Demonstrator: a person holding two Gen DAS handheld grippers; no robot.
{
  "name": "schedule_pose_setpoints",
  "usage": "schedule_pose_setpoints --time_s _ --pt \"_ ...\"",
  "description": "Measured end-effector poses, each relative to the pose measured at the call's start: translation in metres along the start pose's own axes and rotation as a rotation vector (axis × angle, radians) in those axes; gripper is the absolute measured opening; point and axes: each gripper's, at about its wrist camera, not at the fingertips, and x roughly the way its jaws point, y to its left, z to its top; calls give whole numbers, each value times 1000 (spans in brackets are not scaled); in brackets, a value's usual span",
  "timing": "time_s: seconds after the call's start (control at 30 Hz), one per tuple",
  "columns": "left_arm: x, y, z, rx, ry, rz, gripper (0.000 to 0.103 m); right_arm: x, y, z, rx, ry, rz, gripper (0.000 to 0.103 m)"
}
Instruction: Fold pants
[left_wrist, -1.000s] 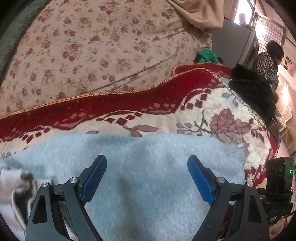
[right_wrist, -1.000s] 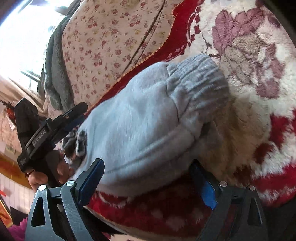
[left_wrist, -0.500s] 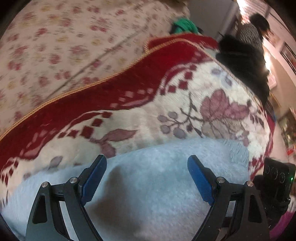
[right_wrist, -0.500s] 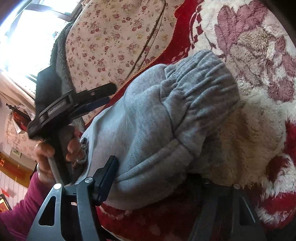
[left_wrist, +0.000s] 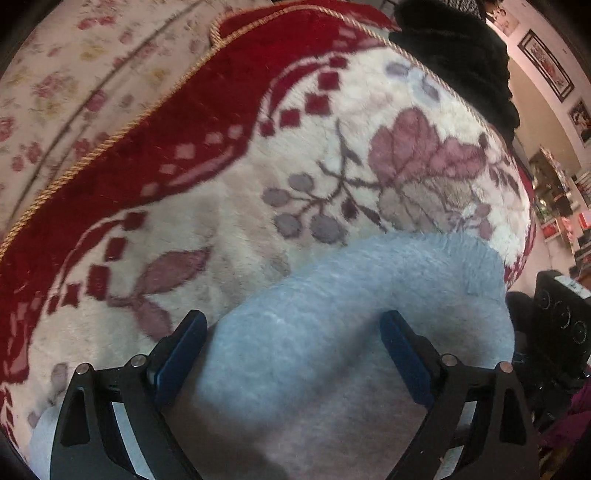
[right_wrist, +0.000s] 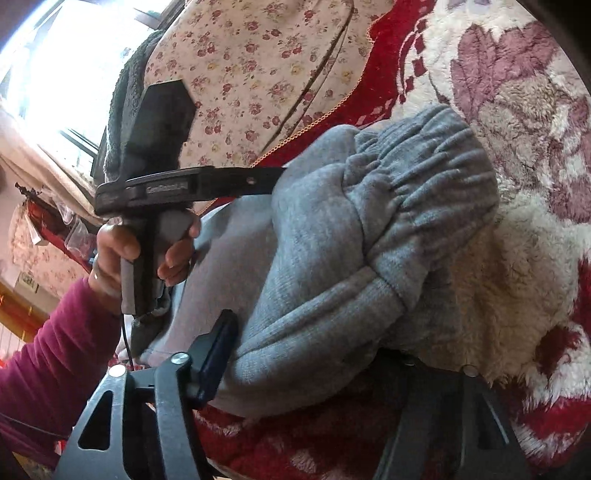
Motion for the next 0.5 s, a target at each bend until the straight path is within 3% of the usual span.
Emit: schedule_pose_setpoints --time_s 0.1,0.17,0.3,0.43,0.5 --pt "7 4 1 -11 18 -35 95 1 -2 2 12 1 11 63" --pt "9 5 0 -15 16 -46 89 0 -2 4 15 -1 19 60" --pt "2 -1 -9 8 -37 -51 59 -2 2 6 -4 -22 35 53" --pt "-6 9 -16 -76 -82 -50 31 -4 7 11 -13 -37 42 49" --pt "-13 12 -19 -105 -105 -65 23 -5 10 11 -22 -47 37 47"
